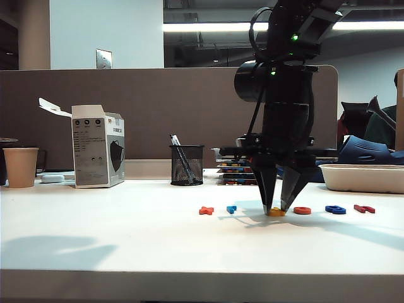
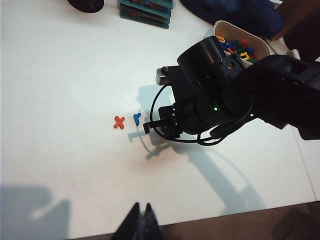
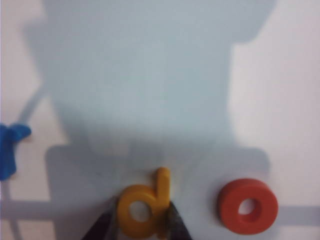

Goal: Select the appropriate letters from the row of letter magnets placed on the table to arrange into the word "dog".

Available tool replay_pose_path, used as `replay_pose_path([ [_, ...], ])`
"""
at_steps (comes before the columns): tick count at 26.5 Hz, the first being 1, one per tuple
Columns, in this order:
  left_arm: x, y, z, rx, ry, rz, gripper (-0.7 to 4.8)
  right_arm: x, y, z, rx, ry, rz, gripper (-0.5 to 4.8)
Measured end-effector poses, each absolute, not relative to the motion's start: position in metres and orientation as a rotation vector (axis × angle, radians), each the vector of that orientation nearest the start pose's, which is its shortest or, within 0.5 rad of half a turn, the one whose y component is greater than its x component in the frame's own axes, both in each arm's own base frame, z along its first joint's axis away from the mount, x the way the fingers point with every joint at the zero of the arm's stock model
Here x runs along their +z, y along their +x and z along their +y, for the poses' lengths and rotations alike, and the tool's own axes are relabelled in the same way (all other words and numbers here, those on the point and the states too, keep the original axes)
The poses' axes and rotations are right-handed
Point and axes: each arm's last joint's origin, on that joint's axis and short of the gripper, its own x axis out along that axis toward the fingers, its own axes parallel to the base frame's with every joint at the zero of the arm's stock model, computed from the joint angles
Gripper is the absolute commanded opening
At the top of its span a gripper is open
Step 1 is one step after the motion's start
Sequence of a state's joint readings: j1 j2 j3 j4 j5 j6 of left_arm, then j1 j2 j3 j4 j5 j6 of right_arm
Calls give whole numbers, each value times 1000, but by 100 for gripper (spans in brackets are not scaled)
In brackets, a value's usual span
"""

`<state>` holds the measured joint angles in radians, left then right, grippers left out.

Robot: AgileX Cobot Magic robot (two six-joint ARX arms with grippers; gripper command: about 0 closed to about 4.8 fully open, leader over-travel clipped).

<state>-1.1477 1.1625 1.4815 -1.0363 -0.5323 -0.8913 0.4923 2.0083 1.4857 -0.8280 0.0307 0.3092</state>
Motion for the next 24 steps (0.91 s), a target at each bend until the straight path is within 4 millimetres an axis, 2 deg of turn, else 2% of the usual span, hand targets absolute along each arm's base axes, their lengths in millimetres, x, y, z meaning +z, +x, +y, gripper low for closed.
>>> replay_pose_path([
  [7,419,95,-175,-319,-306,686,-6,184,345,185,181,-94,1369,95],
  [12,419,95,-175,-319,-306,686,-6,207,340,183,194,-72,1320,94],
  [15,419,95,-175,-319,-306,686,-6,213,330,191,192,-65,1331,94],
  [24,419,95,-175,-319,-306,686,-6,212,310,217,166,-25,1373,94],
])
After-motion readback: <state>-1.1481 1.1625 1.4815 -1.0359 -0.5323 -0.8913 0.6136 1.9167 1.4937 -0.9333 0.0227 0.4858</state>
